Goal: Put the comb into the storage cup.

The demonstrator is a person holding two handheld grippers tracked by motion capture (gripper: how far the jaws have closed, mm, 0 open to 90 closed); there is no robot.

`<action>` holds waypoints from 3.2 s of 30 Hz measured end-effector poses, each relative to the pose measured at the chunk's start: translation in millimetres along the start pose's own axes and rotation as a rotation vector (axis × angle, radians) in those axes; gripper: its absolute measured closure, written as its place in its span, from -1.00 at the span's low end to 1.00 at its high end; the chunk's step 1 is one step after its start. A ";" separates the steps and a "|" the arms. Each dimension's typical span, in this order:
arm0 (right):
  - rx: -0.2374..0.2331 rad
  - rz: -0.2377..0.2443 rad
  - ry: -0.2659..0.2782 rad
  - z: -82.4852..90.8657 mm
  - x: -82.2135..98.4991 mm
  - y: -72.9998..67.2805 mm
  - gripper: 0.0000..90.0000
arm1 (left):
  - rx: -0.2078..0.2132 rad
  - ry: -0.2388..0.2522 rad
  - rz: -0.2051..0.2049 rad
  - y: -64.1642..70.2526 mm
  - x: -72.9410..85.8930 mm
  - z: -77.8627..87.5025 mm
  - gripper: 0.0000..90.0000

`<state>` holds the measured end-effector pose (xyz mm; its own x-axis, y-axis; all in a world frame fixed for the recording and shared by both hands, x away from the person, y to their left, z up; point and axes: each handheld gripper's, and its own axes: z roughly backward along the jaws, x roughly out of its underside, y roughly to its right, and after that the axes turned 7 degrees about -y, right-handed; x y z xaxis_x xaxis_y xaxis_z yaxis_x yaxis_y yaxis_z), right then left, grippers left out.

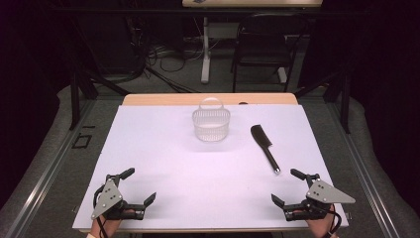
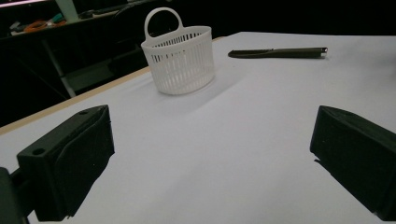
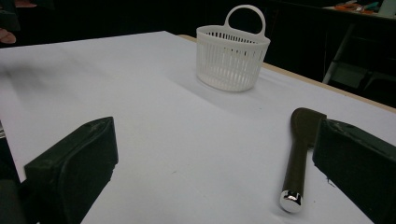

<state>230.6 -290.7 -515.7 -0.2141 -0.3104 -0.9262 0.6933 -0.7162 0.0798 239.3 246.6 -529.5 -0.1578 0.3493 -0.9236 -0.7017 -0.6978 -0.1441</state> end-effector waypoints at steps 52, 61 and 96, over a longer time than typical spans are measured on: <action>0.038 -0.153 -0.335 -43.4 -36.5 18.8 -0.99 | -0.004 -0.009 -0.014 4.6 -1.9 -3.1 -1.00; 0.053 -0.163 -0.395 -59.0 -48.9 26.2 -1.00 | -0.003 -0.005 -0.011 4.8 -2.0 -2.5 -1.00; 0.077 -0.215 -0.643 -102.7 -75.6 63.9 -1.00 | -0.007 -0.012 -0.012 4.8 -2.1 -2.9 -1.00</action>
<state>361.7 -248.8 -478.4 -0.7243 -0.4492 -0.5231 0.5438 -0.8386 -0.0329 238.3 240.7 -529.3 -0.1580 0.3647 -0.9176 -0.6986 -0.6980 -0.1572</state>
